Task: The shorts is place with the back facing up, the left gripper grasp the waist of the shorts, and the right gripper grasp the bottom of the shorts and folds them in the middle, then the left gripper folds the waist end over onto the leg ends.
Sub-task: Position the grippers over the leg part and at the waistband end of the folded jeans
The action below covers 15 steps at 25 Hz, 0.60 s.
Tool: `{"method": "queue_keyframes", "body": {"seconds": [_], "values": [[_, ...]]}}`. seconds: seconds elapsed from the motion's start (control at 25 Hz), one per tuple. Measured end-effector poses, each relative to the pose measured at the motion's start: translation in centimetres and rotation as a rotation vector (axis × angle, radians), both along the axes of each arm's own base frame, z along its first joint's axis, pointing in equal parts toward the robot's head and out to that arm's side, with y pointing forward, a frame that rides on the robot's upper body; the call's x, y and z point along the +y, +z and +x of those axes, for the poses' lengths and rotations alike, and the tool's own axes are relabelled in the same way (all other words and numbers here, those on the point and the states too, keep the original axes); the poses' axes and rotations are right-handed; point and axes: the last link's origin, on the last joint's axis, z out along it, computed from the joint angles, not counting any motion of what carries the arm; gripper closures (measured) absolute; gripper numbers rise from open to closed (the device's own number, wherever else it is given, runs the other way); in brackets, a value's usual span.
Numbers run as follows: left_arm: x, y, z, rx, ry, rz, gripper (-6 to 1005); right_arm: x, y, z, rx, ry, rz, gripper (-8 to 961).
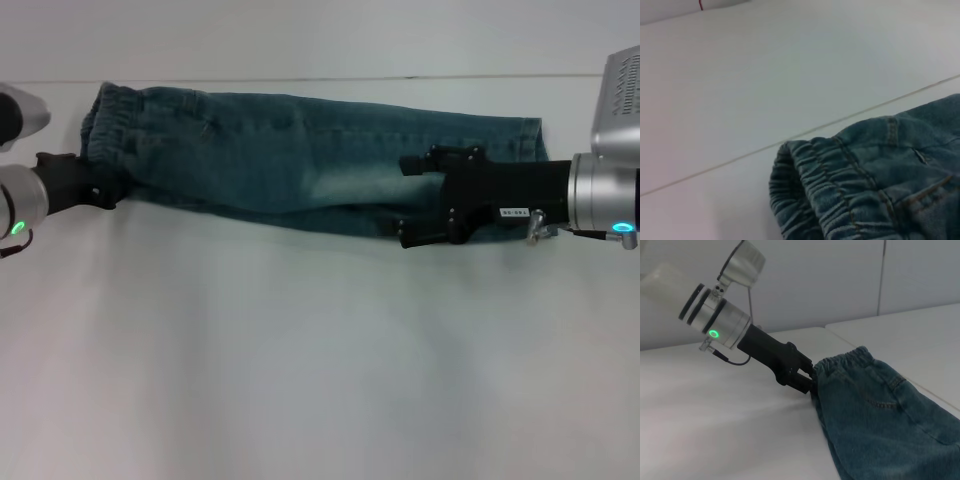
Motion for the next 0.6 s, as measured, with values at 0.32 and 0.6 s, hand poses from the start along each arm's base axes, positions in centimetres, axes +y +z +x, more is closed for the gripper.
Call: {"method": "queue_keyframes", "body": {"seconds": [0.32,0.6], "values": [[0.18,0.04,0.22,-0.003,-0.003,0.006,631,0.08,-0.34,0.07,-0.015,0.005,0.012,-3],[0.16,0.17,-0.02,0.007,0.004,0.020,661,0.12,-0.44,0.08,-0.018,0.003,0.015,-2]]}}
